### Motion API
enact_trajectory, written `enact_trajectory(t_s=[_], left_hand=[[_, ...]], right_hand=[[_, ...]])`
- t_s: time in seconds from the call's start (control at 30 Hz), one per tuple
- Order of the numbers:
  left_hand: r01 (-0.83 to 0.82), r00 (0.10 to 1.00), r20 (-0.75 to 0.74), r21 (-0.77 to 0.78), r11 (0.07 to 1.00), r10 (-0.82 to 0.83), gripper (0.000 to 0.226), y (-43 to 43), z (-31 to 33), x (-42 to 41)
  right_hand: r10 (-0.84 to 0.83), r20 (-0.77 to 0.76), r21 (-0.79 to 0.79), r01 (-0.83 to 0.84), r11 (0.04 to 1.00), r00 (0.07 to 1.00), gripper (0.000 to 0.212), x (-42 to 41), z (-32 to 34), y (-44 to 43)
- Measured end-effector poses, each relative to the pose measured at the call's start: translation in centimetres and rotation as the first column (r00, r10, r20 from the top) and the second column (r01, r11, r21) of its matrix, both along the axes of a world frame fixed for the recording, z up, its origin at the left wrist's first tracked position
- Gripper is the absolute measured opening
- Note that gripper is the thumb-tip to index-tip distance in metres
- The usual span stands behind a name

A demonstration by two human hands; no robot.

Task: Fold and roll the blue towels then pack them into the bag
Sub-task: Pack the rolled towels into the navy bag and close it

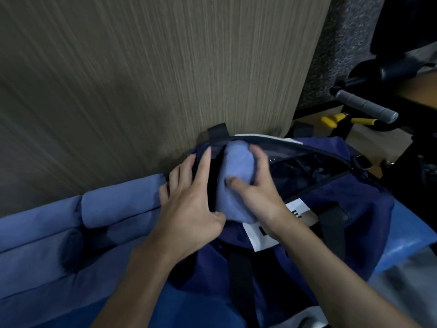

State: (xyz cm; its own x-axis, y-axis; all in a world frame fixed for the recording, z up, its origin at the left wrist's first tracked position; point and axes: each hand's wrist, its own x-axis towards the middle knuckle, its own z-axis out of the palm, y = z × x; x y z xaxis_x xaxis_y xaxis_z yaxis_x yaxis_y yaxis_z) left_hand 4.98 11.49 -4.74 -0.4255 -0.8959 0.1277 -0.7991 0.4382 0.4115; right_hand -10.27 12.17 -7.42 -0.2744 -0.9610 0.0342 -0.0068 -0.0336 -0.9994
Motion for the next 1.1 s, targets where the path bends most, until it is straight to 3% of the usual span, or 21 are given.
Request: enact_trajectory(t_s=[0.07,0.17,0.3,0.4,0.5,0.6,0.7,0.87,1.0,1.1], left_hand=[[-0.012,1.000,-0.007,0.010,1.000,0.012,0.118,-0.4,0.1,0.6],[-0.035,0.999,-0.022,-0.003,0.999,0.035,0.113,-1.0,0.6,1.4],[0.113,0.993,-0.018,-0.126,0.986,-0.116,0.086,-1.0,0.8,1.2],[0.089,0.995,0.055,-0.210,0.974,-0.079,0.055,-1.5,0.6,0.4],[0.043,0.994,0.105,-0.100,0.994,-0.032,0.077,-2.5,0.6,0.4],[0.104,0.993,0.056,-0.007,0.995,-0.104,0.096,-2.1,1.1,0.2],[0.140,0.989,0.045,0.036,0.989,-0.142,0.109,-1.8,1.3,0.0],[0.140,0.986,0.086,0.065,0.988,-0.146,0.112,-1.9,0.8,1.1],[0.183,0.981,0.039,0.108,0.977,-0.188,0.112,-1.3,0.7,1.4],[0.210,0.978,-0.010,0.094,0.973,-0.210,0.112,-1.0,0.8,1.2]], right_hand=[[0.163,-0.023,0.132,-0.159,0.978,0.986,0.079,-0.6,-0.2,0.3],[0.242,0.027,0.208,-0.242,0.948,0.970,0.073,-1.7,-0.4,0.7],[0.248,0.021,0.209,-0.247,0.946,0.969,0.070,-1.9,-0.8,0.8],[0.296,0.018,0.243,-0.292,0.925,0.955,0.082,-2.2,-0.8,0.8],[0.410,0.003,0.303,-0.392,0.869,0.912,0.094,-2.9,-0.9,1.1],[0.443,0.062,0.371,-0.433,0.822,0.894,0.083,-3.0,-1.2,1.1],[0.353,-0.021,0.337,-0.326,0.883,0.935,0.093,-2.5,-2.2,0.3],[0.313,-0.084,0.271,-0.281,0.921,0.946,0.101,-1.6,-3.2,-0.3],[0.220,-0.114,0.173,-0.199,0.965,0.969,0.084,-1.2,-3.5,-0.6],[0.272,-0.126,0.201,-0.244,0.949,0.954,0.076,-1.0,-3.5,-0.7]])
